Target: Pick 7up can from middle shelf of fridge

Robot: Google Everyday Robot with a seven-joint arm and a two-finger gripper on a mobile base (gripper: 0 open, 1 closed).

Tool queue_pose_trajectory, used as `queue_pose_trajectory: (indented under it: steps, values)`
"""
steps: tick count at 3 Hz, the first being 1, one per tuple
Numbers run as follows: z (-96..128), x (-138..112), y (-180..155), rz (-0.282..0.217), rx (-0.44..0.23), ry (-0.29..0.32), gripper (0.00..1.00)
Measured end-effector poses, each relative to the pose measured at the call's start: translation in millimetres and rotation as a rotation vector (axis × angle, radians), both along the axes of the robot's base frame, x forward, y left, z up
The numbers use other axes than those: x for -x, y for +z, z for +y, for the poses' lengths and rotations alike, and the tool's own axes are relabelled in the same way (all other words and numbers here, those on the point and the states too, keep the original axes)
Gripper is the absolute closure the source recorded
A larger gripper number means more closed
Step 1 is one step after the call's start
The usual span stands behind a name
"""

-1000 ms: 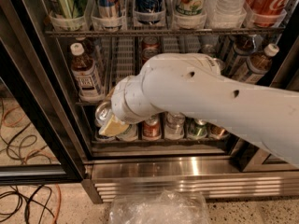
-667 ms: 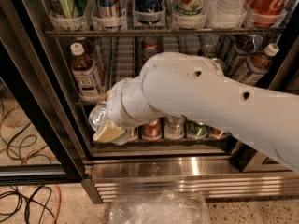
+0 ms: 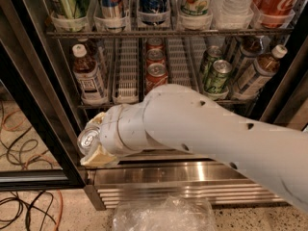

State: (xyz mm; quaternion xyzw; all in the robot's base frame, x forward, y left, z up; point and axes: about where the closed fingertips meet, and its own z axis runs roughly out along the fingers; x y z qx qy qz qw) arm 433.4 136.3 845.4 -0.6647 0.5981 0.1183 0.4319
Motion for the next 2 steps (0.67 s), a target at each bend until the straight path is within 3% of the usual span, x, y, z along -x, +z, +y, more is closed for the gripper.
queue_pose_trajectory:
  steps: [1,2]
  values:
    - [-6.0,12.1,-6.1,0.02,-0.096,-0.079,1.0]
    - [-6.0,12.1,-6.1,0.02,-0.096,-0.079,1.0]
